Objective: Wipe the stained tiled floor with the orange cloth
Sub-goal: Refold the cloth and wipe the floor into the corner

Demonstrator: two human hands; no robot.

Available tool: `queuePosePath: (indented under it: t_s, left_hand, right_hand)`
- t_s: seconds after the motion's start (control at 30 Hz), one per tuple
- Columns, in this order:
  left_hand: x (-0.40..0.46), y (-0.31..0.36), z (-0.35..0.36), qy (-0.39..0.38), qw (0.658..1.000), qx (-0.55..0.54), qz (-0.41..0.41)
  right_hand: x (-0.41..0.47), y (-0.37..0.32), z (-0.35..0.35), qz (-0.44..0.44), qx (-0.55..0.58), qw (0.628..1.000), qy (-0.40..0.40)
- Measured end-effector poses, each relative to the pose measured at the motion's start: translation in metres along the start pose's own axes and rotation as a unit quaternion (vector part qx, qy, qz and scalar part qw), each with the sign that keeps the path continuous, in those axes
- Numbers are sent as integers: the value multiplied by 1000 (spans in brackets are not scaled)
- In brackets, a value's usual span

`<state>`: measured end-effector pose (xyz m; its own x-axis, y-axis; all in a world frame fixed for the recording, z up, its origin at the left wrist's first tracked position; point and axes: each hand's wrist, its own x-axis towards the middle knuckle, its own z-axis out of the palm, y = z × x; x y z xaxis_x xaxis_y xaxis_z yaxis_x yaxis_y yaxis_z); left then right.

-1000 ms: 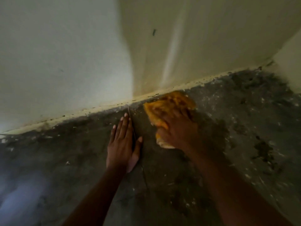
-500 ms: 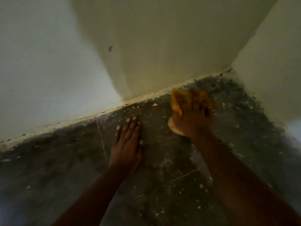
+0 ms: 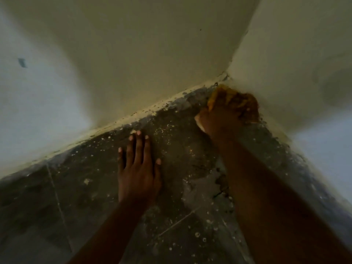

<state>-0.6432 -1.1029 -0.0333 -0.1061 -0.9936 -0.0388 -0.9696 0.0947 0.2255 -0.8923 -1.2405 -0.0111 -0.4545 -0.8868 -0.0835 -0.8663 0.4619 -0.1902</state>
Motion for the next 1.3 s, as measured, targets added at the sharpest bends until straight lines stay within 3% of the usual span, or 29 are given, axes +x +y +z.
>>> queuePosePath:
  t_s: [0.03,0.1,0.17,0.23,0.3,0.37,0.43,0.47,0.53,0.6,0.67,0.73,0.77,0.8,0.83,0.87,0.9,0.93,0.97,1.0,1.07,1.13,1.2,1.23,1.3]
  left_hand:
    - [0,2,2,4,1000,-4,-1]
    - [-1,4,2,11,1000,-13,4]
    - [-2,4,1,18,1000,-15,1]
    - [-3,5,-1,10,1000,-19,-9]
    - [-3,6,-2,12,1000,-19,-10]
    - [-2,6,-3,12,1000,-18,-8]
    - [-4,6,-2,27,999,-22,-30]
    - [-5,8,-3,39,997,-26,-59]
    - [-7,7,-5,57,989,-29,-135]
    - [-9,7,-7,66,985,-31,-154]
    - [-10,4,-7,66,987,-46,-138]
    - [-8,1,-7,67,987,-67,-132]
    - [-9,1,-6,67,987,-67,-130]
    - [-9,1,-6,64,988,-61,-126]
    - [-11,0,-5,59,989,-55,-121]
    - [-9,1,-3,57,991,-51,-114]
    - [-9,1,-2,54,992,-43,-105]
    - [-8,2,0,51,993,-36,-95]
    - [-8,1,1,44,995,-32,-85]
    - [-8,0,1,43,996,-33,-73]
    - [-10,1,0,47,997,-38,-48]
    - [-11,1,-1,46,997,-49,-24]
    - [-9,1,-2,43,997,-56,-12]
    - [-17,0,0,40,998,-52,-4]
    - [-17,1,-1,31,998,-57,9]
  right_hand:
    - [-5,-15,2,-13,-2,1000,1]
    - [-34,-35,11,-162,-9,987,-13]
    - [-63,-23,18,-340,-45,939,-29]
    - [-42,-1,12,-430,-59,901,-7]
    - [-4,13,11,-363,-63,929,12]
    - [15,5,11,-171,-12,985,-12]
    - [1,-33,17,-51,42,998,-4]
    - [-17,-52,20,-56,44,997,-8]
    - [-59,-75,22,-168,35,985,-23]
    - [-91,-67,24,-353,15,934,-60]
    - [-92,-40,22,-527,5,847,-77]
    - [-61,-17,10,-626,-41,777,-51]
    - [-40,-7,5,-635,-50,770,-26]
    - [-18,3,4,-596,-42,801,-26]
    - [-1,10,1,-500,-18,865,-36]
    - [11,13,1,-354,10,935,-30]
    - [18,7,7,-195,32,980,-2]
    - [18,-7,11,-70,35,997,20]
    - [9,-26,15,-9,23,999,28]
    - [-5,-45,18,-14,17,999,29]
    - [-42,-60,22,-138,22,990,1]
    - [-77,-33,20,-322,13,946,-30]
    - [-69,9,9,-438,-24,898,-2]
    - [-59,30,7,-443,-59,893,51]
    - [-20,45,-2,-285,-83,951,90]
